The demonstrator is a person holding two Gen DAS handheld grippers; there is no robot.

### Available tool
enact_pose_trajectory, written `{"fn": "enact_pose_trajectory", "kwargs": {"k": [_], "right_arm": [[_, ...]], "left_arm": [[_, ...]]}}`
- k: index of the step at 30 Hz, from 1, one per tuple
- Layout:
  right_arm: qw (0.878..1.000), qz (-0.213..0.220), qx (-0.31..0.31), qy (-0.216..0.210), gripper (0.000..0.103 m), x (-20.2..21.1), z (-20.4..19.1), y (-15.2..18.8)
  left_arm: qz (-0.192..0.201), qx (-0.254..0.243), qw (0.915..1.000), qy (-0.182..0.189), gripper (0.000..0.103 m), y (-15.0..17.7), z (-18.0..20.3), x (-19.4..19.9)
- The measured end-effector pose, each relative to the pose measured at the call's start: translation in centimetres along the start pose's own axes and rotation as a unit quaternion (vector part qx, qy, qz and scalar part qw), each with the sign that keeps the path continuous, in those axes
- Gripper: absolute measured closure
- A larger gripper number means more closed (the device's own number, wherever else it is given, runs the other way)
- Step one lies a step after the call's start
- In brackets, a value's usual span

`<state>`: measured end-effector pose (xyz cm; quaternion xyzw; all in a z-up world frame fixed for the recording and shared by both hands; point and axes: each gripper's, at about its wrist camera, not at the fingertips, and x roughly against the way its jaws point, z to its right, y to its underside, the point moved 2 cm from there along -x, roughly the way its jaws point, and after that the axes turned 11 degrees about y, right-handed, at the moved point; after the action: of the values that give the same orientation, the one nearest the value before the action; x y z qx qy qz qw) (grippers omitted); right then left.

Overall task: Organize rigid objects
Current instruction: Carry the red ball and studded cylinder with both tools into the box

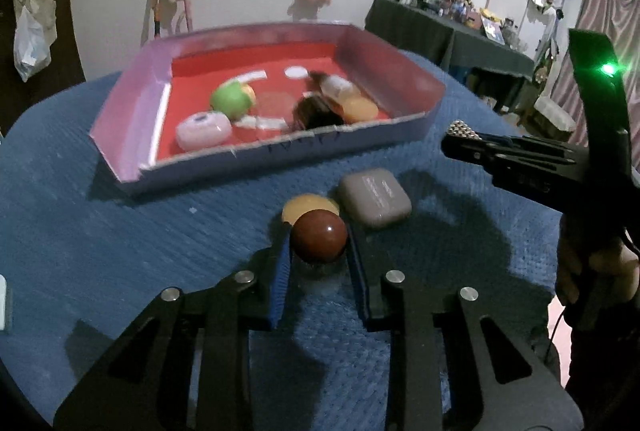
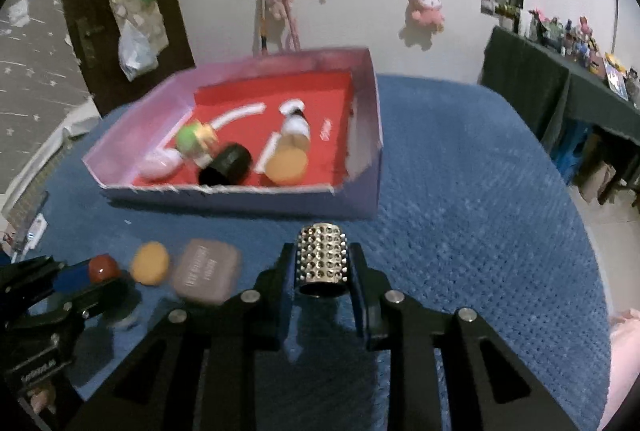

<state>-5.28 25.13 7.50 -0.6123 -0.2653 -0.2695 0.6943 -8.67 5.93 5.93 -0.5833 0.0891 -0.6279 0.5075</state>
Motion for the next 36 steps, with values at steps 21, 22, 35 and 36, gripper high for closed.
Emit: {"fn": "enact_pose_trajectory", "kwargs": {"k": [21, 22, 35, 36], "right_arm": [[1.0, 0.016, 0.01, -0.025, 0.076, 1.5, -2.3, -0.6], [0.999, 0.015, 0.01, -0.026, 0.076, 1.4, -2.4, -0.6], [0.994, 0.054, 0.069, -0.06, 0.076, 1.5, -6.0, -5.6], [0.994, 0.054, 0.074, -0.062, 0.076, 1.0, -6.4, -6.2]], "left_arm": [[-0.005, -0.037, 0.999, 0.027, 0.078, -0.1, -1.8, 1.7], [-0.006, -0.036, 0.9989, 0.028, 0.078, -0.1, -1.9, 1.8], [-0.051, -0.078, 0.9956, 0.001, 0.078, -8.6, -5.2, 3.7], [-0.062, -0.081, 0.9948, -0.002, 0.078, -9.4, -5.7, 3.3]]}}
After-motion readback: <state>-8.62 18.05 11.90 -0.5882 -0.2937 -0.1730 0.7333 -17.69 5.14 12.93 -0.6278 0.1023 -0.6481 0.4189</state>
